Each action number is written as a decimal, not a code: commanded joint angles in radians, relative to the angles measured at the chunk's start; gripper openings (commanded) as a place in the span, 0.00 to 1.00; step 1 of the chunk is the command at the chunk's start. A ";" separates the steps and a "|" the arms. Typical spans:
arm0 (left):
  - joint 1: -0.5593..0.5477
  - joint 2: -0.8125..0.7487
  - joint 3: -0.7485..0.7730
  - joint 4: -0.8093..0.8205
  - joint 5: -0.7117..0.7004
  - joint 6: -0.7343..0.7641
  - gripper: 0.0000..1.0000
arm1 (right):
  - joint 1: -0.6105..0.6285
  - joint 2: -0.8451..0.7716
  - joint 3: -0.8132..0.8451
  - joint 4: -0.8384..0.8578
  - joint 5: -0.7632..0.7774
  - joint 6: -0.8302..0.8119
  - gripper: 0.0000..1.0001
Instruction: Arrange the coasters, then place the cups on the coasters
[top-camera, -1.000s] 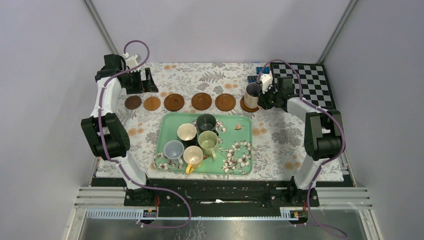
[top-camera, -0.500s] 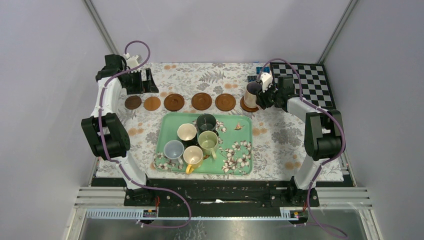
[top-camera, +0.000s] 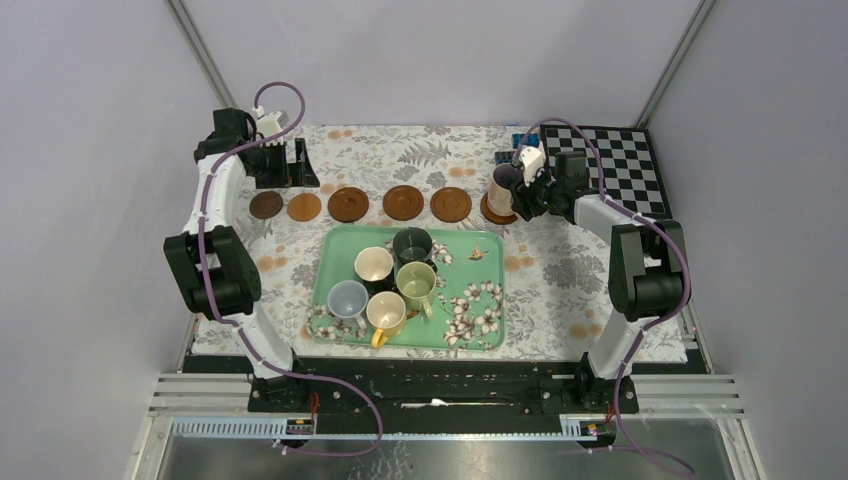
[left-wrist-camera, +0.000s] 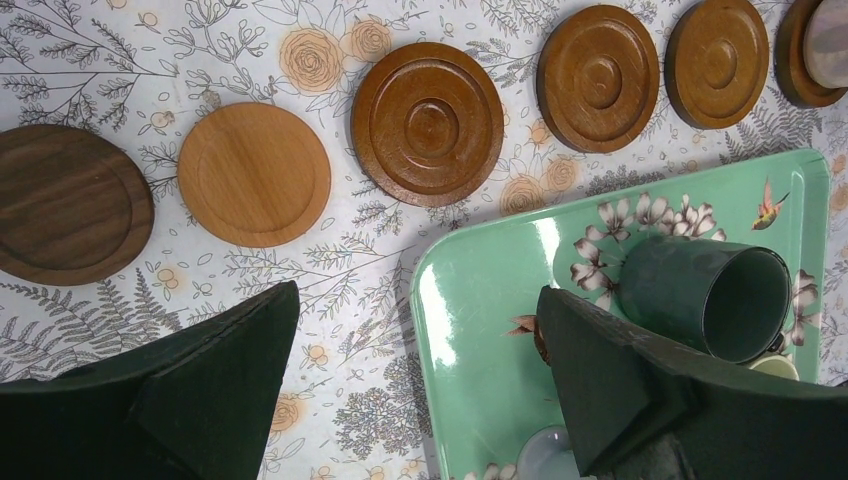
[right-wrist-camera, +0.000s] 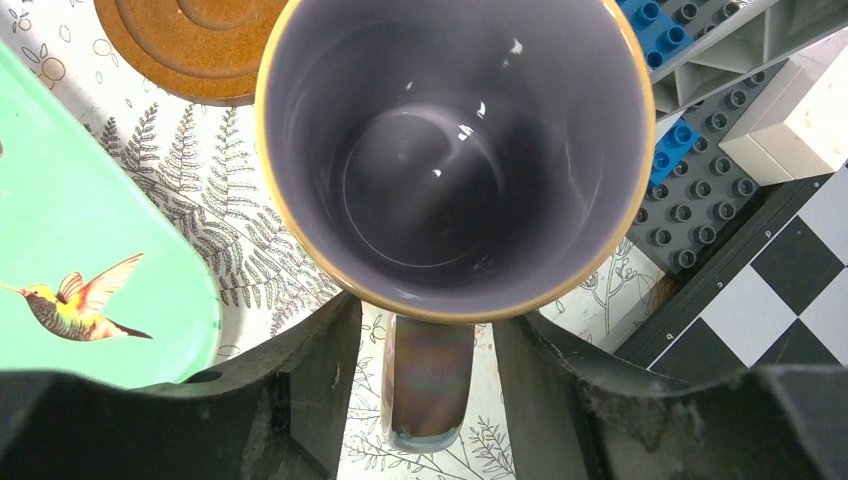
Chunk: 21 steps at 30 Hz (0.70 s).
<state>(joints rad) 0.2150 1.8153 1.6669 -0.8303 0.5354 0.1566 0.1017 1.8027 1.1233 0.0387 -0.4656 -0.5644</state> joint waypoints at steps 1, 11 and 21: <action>-0.008 -0.050 0.034 0.000 -0.006 0.024 0.99 | -0.005 -0.022 -0.002 0.024 -0.018 -0.024 0.57; -0.011 -0.048 0.039 0.000 -0.028 0.020 0.99 | -0.005 -0.011 -0.018 0.078 -0.003 -0.037 0.53; -0.048 -0.029 0.096 -0.066 -0.014 0.084 0.99 | -0.005 -0.063 -0.027 0.037 -0.039 -0.036 0.79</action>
<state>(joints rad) 0.1974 1.8149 1.6901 -0.8700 0.5182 0.1833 0.1017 1.8019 1.1000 0.0723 -0.4686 -0.5957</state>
